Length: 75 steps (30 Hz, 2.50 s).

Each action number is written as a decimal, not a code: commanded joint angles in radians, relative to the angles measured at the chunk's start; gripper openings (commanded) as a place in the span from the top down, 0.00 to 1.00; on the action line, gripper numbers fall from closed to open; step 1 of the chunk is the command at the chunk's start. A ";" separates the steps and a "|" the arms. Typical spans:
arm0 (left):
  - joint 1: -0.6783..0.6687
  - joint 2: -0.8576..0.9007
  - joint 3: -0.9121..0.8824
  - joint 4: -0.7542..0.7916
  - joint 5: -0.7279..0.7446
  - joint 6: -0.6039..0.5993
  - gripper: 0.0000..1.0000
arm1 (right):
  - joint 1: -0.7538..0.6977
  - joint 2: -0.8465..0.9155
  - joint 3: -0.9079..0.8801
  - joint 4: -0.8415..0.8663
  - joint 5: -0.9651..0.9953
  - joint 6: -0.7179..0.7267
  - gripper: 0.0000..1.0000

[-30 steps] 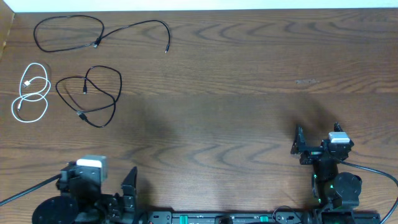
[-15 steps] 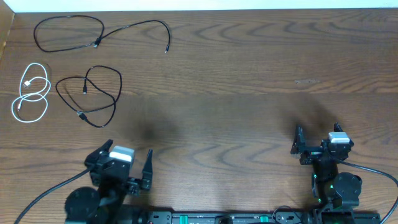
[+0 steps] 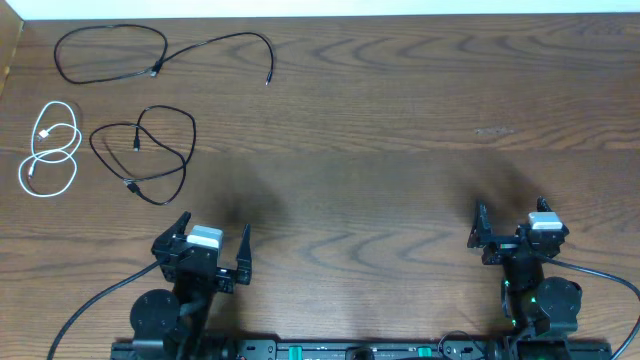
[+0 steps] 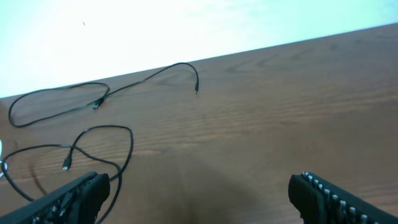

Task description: Untangle cables

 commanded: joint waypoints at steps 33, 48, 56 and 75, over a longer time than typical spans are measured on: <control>0.011 -0.023 -0.362 0.442 -0.030 -0.230 0.02 | -0.001 -0.003 -0.005 -0.001 -0.006 -0.018 0.01; 0.011 -0.023 -0.362 0.438 -0.044 -0.227 0.02 | -0.001 -0.003 -0.005 0.000 -0.006 -0.018 0.01; 0.011 -0.020 -0.362 0.442 -0.044 -0.227 0.02 | -0.001 -0.003 -0.005 -0.001 -0.006 -0.018 0.01; 0.011 -0.020 -0.362 0.442 -0.044 -0.227 0.02 | -0.001 -0.003 -0.005 -0.001 -0.006 -0.018 0.01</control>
